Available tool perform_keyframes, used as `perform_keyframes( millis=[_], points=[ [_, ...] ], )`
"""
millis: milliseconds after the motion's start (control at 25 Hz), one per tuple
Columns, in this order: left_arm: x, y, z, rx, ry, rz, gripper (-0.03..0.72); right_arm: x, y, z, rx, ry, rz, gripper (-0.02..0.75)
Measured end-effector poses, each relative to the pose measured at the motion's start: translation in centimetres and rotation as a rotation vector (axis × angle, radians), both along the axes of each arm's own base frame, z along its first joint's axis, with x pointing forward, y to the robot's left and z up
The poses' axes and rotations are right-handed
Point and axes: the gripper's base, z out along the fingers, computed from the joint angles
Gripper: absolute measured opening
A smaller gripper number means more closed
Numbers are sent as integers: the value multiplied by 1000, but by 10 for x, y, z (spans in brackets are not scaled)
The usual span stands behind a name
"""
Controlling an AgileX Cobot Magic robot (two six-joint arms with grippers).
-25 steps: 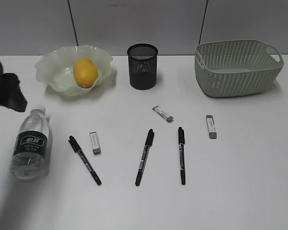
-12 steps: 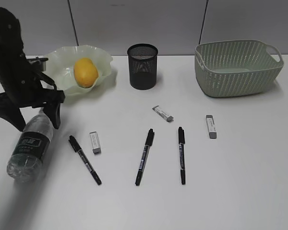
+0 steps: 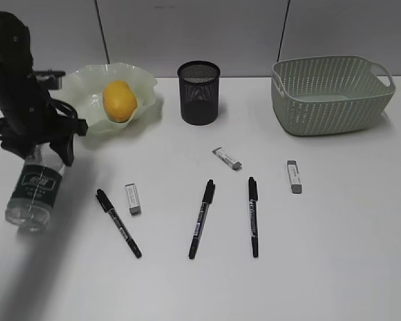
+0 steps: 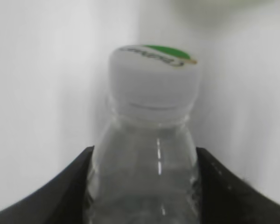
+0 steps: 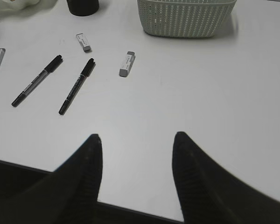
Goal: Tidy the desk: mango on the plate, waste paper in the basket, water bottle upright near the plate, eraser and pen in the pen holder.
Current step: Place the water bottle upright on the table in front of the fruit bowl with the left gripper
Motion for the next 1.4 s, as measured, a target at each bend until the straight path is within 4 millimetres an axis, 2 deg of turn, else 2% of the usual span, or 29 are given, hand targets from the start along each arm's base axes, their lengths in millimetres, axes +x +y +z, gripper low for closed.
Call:
perform_keyframes(
  millis=[40,120,200,240,360,440,520,760,960,1120,1400],
  points=[
    [-3,1,13,-25,-111,-4,448,0,0,0,0,0,0,393],
    [-23,5,42,-81,-337,-11,448,0,0,0,0,0,0,393],
    [-46,9,59,-141,-572,-19,448,0,0,0,0,0,0,393],
    [-62,12,60,-161,-655,-24,448,0,0,0,0,0,0,393],
    [-99,18,41,-214,-916,-78,448,0,0,0,0,0,0,393],
    [-120,21,18,-198,-992,-148,448,0,0,0,0,0,0,393],
    [-130,22,2,-172,-1040,-206,448,0,0,0,0,0,0,393],
    [-122,19,-22,-162,-1206,-252,448,0,0,0,1,-3,-1,393],
    [-119,18,-51,-165,-1161,-257,448,0,0,0,1,-4,-1,393],
    [-119,18,-53,-169,-1174,-255,449,0,0,0,1,-5,-1,393],
    [-148,26,-48,-159,-1140,-242,578,0,0,0,1,-5,-1,392]
  ],
)
